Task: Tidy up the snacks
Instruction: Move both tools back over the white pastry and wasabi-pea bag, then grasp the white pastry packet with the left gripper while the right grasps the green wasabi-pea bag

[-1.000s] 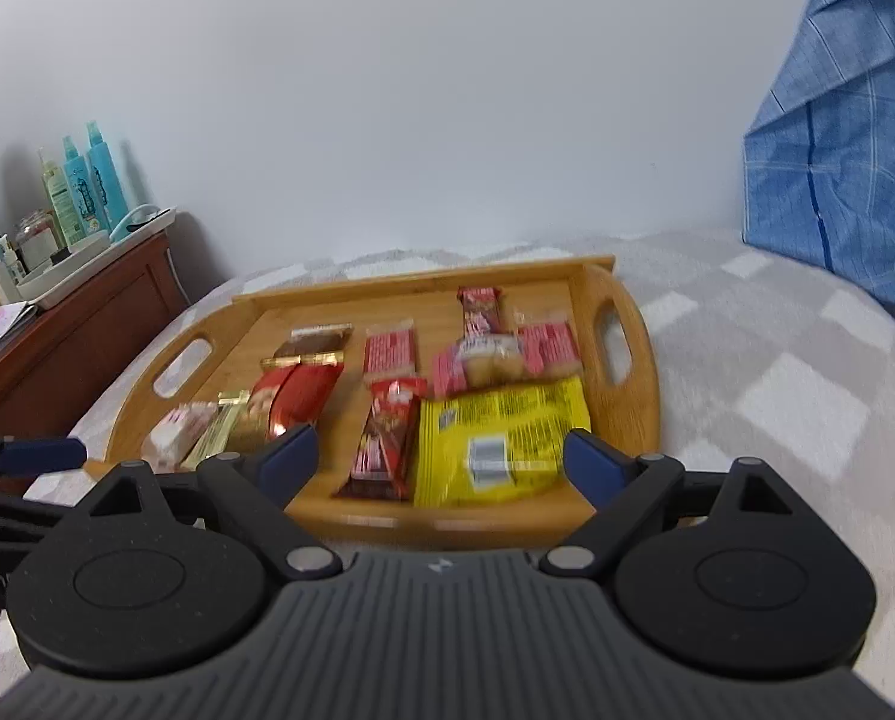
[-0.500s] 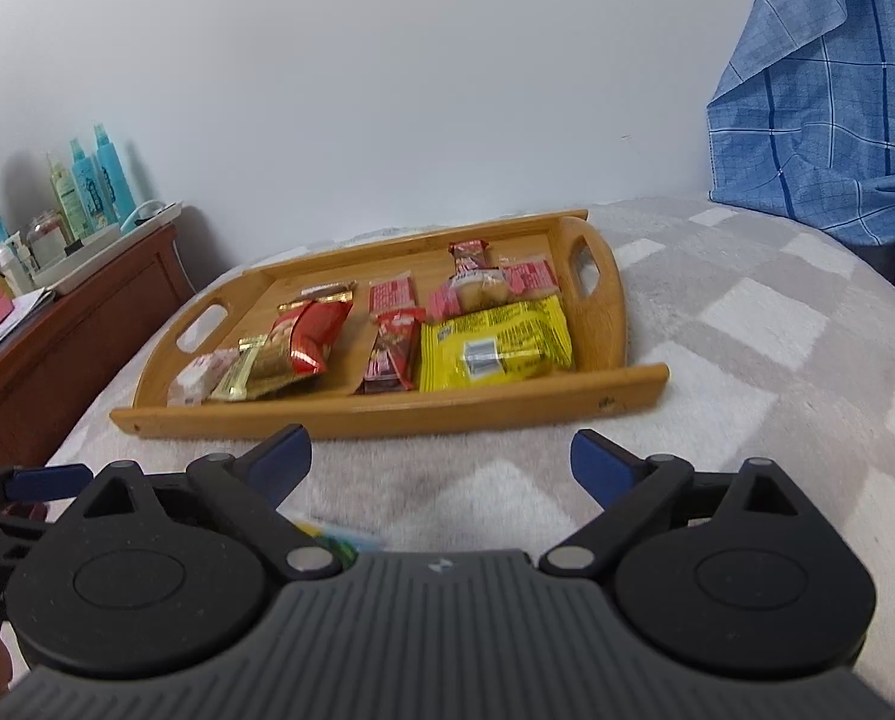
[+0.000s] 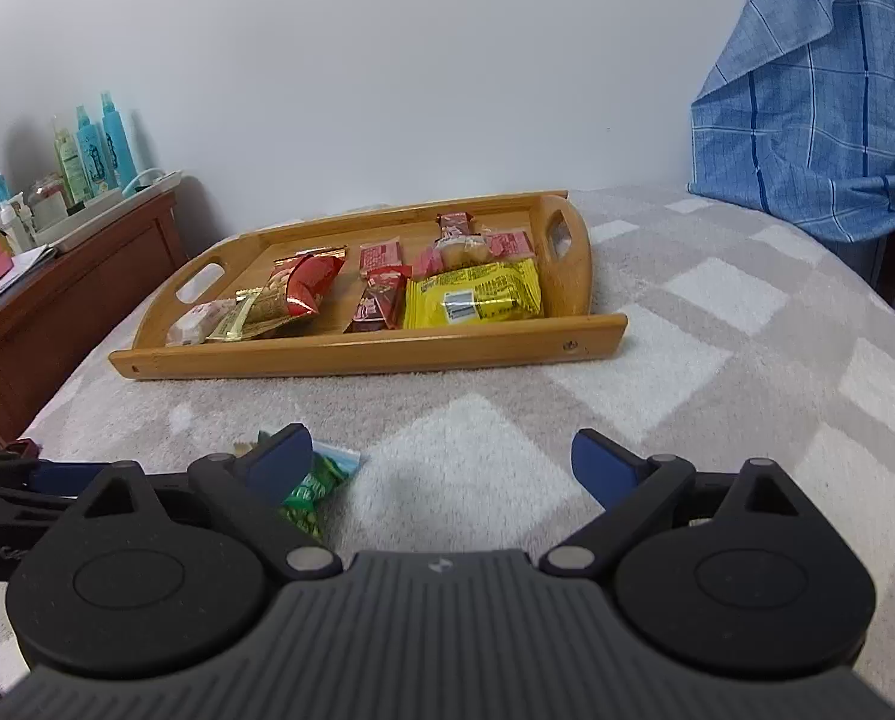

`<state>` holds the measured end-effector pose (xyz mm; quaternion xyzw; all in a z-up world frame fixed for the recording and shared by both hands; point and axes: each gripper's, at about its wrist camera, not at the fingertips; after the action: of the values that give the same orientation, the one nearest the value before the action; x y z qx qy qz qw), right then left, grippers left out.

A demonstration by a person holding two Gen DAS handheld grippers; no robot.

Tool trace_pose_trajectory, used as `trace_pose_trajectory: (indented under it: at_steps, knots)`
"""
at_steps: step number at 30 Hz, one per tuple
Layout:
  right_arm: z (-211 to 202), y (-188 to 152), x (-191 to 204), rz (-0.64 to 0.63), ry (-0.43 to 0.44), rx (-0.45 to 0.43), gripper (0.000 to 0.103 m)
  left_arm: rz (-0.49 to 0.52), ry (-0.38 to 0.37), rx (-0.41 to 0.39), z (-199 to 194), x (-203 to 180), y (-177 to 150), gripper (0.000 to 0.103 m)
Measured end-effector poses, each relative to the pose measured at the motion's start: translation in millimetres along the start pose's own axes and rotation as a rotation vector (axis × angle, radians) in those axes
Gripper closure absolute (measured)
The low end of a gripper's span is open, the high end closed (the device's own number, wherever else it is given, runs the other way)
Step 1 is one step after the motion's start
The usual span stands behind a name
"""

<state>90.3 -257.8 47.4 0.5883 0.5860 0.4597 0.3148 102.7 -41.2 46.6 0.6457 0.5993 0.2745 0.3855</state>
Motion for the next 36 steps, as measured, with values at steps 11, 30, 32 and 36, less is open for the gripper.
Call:
trace_pose_trajectory:
  at_steps: [11,30,32,36]
  knots:
    - [-1,-1,0,0.017,0.014,0.003,0.007,-0.005,-0.048,0.010,7,-19,1,0.051]
    - [3,0,-7,0.076,0.012,0.012,0.007,-0.021,-0.092,0.015,22,-38,-1,0.080]
    - [3,0,-7,0.078,0.012,0.014,0.007,-0.028,-0.088,0.010,21,-36,0,0.081]
    - [5,-1,-6,0.072,0.013,0.016,0.007,-0.011,-0.068,-0.001,19,-32,0,0.081]
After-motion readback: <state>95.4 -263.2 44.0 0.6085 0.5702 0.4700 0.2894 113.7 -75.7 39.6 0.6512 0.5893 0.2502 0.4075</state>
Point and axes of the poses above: each gripper's, at about its wrist camera, not at the fingertips, and z roughly the way its jaws point, x to its left, y to its top, and after that the axes turned 14 degrees about -x, right-handed
